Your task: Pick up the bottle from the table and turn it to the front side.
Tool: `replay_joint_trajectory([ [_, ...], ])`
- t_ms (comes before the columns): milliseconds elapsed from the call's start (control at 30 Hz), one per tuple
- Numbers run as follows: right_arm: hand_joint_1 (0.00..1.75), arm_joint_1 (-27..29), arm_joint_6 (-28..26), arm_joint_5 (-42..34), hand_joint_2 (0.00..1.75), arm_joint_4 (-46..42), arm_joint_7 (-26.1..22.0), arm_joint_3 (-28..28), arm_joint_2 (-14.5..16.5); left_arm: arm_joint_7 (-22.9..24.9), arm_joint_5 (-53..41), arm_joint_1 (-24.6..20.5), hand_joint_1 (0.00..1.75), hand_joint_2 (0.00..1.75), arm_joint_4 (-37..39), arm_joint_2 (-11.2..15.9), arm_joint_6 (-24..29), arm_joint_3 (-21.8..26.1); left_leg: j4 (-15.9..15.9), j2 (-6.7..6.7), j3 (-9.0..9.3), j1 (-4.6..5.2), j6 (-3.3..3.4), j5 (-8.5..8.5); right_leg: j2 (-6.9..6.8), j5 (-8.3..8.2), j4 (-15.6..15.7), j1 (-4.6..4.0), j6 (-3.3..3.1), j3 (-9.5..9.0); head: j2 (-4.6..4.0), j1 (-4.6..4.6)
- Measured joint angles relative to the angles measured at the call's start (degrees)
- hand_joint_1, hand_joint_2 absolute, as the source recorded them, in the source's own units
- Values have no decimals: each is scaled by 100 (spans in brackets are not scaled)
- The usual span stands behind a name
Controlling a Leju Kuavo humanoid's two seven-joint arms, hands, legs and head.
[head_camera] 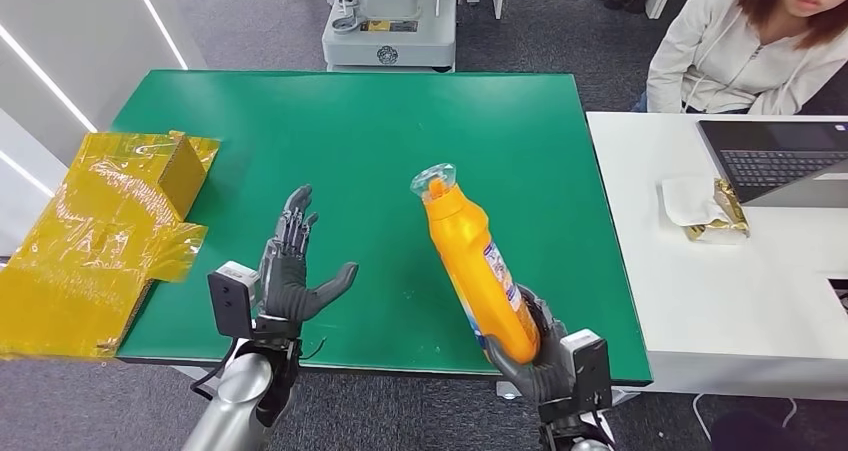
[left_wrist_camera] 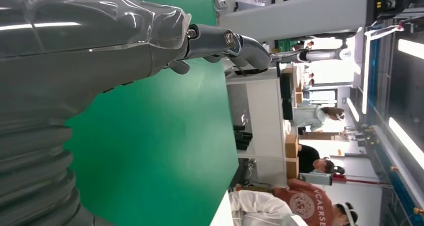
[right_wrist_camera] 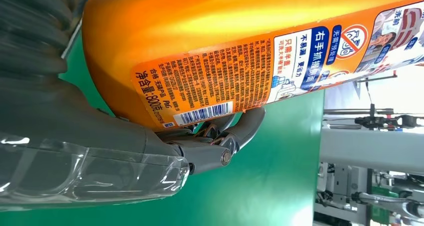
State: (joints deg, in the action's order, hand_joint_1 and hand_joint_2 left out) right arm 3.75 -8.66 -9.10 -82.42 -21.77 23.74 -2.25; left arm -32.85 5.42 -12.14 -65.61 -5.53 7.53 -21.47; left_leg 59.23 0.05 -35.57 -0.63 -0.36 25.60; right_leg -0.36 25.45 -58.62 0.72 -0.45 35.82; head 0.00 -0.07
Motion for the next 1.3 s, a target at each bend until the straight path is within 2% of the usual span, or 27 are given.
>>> replay_joint_trajectory([
  [467,175,1,0,55,175,-40,-4,-9,0,63,4,-2,0,175,135,25,-38,0,0,0,0,0,0,0,0,0,0,0,0,0,0,0],
  [533,175,-14,3,138,175,-49,-39,-15,0,172,54,-16,0,175,148,28,-221,-1,0,0,0,0,0,0,0,0,0,0,0,0,0,0],
  [600,175,-110,29,340,175,-59,-89,-33,-1,413,171,-89,0,175,206,33,-644,-1,0,1,-1,0,-1,-1,1,-2,0,0,0,0,0,0],
  [700,175,-477,126,698,175,-60,-111,-79,-20,754,292,-378,0,175,415,36,-1272,-1,1,3,1,0,-3,-7,3,-10,0,0,-1,1,0,0],
  [900,175,-1283,273,1079,175,122,-126,-57,-161,1045,505,-1160,0,175,939,120,-1722,-1,2,2,1,-1,-9,-25,3,-25,-3,0,-2,0,0,0],
  [1067,175,-1962,277,1120,175,732,-317,179,-188,1349,1149,-1988,0,175,1457,270,-2437,-1,2,1,1,-2,-16,-34,3,-31,-6,-1,-9,2,0,-1],
  [1167,175,-2307,248,1045,175,1099,-429,336,-188,1432,1391,-2454,0,175,1719,298,-2540,-1,2,0,2,-2,-18,-35,3,-32,-7,-1,-10,2,0,0],
  [1300,175,-2514,165,986,175,1351,-433,494,-188,1433,1598,-2795,0,175,1982,293,-2600,-1,2,-1,1,-2,-18,-35,3,-31,-7,-1,-10,3,0,0],
])
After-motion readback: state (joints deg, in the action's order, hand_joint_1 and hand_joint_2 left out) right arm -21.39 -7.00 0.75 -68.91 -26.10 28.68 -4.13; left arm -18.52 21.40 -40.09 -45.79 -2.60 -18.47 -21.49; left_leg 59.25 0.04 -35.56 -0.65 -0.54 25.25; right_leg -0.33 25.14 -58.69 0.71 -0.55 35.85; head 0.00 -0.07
